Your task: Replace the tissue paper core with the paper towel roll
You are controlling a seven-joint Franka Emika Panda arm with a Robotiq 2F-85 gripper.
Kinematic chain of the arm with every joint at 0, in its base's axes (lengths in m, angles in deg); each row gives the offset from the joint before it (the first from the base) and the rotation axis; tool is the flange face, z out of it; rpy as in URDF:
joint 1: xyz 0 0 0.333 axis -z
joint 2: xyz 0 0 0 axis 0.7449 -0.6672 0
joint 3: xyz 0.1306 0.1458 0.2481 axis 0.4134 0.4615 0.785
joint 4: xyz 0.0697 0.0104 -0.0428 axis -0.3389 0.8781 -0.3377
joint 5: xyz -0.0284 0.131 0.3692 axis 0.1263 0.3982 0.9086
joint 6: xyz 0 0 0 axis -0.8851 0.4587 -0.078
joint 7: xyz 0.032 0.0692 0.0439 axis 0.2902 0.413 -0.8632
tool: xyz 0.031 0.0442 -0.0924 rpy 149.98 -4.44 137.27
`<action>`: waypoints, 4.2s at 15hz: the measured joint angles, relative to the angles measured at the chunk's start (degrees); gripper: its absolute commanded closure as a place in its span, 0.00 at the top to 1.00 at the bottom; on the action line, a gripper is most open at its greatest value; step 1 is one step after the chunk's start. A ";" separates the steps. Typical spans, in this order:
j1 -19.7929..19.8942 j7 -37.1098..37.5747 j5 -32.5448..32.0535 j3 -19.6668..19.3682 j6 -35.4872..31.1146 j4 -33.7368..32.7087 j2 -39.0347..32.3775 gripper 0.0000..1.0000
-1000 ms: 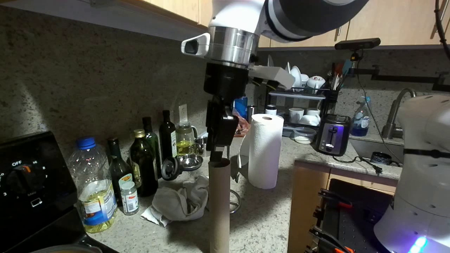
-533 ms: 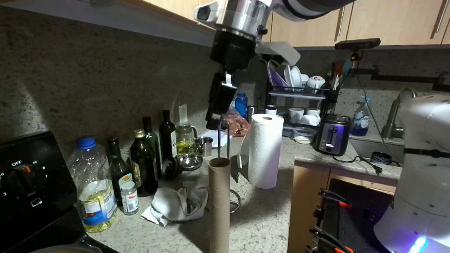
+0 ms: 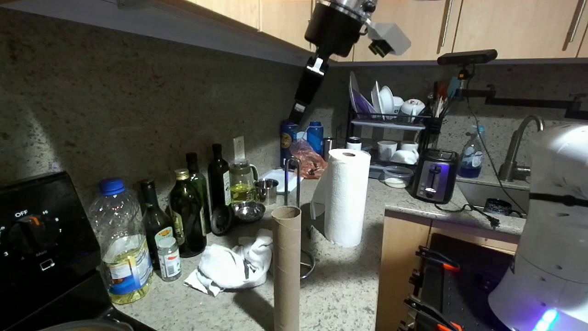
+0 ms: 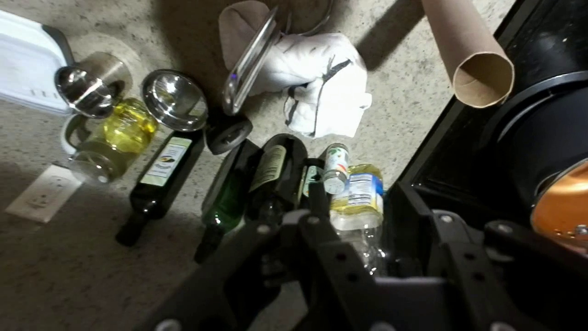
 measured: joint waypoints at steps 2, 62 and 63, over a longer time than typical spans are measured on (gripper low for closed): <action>1.91 3.12 -1.89 0.00 0.92 1.01 2.43 0.49; 14.47 3.91 -2.67 -13.24 12.23 -1.33 -9.62 0.07; 13.99 3.83 -2.67 -12.89 13.23 -1.33 -7.75 0.07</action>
